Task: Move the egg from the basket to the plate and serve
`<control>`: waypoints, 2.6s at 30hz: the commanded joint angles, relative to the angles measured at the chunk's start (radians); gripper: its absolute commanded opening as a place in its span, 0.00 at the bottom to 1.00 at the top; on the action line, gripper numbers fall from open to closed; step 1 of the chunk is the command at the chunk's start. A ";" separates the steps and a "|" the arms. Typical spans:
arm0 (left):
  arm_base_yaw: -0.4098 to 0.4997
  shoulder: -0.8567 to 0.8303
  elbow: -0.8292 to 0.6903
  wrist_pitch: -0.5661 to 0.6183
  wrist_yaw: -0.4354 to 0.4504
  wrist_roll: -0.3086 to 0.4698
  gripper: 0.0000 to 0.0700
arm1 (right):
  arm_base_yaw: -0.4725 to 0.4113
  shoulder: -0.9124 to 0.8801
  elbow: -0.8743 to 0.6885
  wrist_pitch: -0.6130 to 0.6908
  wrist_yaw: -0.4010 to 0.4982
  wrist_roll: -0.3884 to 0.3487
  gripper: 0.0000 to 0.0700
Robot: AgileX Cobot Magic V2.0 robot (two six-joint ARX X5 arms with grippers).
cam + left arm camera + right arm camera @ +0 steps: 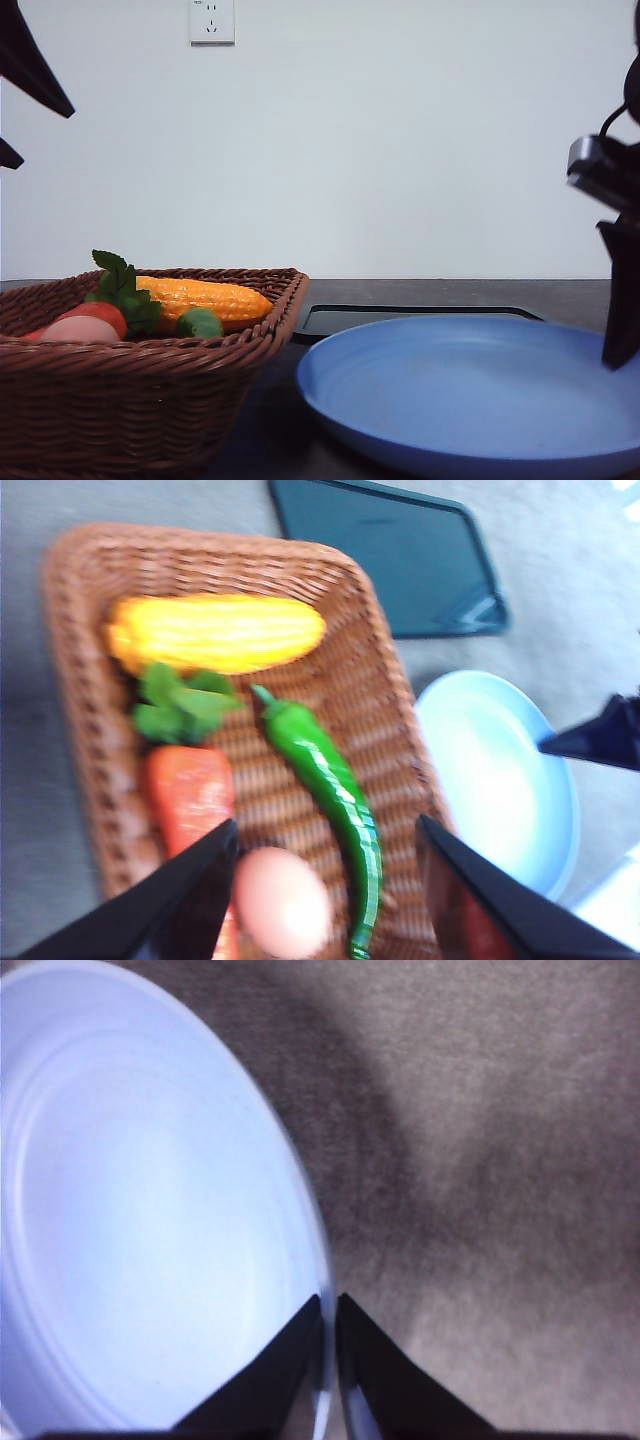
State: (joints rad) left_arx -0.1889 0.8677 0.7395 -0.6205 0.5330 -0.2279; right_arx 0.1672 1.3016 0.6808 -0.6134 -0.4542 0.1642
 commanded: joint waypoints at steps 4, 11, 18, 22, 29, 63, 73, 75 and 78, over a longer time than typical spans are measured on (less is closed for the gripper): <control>-0.061 0.008 0.019 0.009 0.013 -0.009 0.63 | -0.039 -0.077 0.006 -0.080 0.040 -0.004 0.00; -0.233 0.017 0.019 0.005 -0.081 -0.045 0.63 | -0.118 -0.205 0.006 -0.163 0.040 -0.034 0.00; -0.391 0.084 0.046 -0.087 -0.293 -0.127 0.63 | -0.159 -0.300 0.008 -0.182 0.036 -0.033 0.00; -0.444 0.148 0.078 -0.121 -0.391 -0.136 0.63 | -0.159 -0.318 0.008 -0.187 0.035 -0.033 0.00; -0.483 0.293 0.138 -0.145 -0.438 -0.157 0.63 | -0.159 -0.318 0.008 -0.193 0.031 -0.034 0.00; -0.487 0.529 0.149 -0.117 -0.470 -0.147 0.60 | -0.159 -0.318 0.008 -0.184 0.032 -0.045 0.00; -0.492 0.571 0.149 -0.115 -0.459 -0.128 0.60 | -0.159 -0.318 0.008 -0.184 0.032 -0.046 0.00; -0.494 0.571 0.149 -0.109 -0.460 -0.128 0.57 | -0.159 -0.318 0.008 -0.184 0.032 -0.046 0.00; -0.494 0.571 0.149 -0.102 -0.459 -0.127 0.51 | -0.159 -0.318 0.008 -0.184 0.032 -0.046 0.00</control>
State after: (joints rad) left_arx -0.6727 1.4223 0.8722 -0.7289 0.0769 -0.3669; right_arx 0.0074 0.9787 0.6807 -0.8051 -0.4154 0.1272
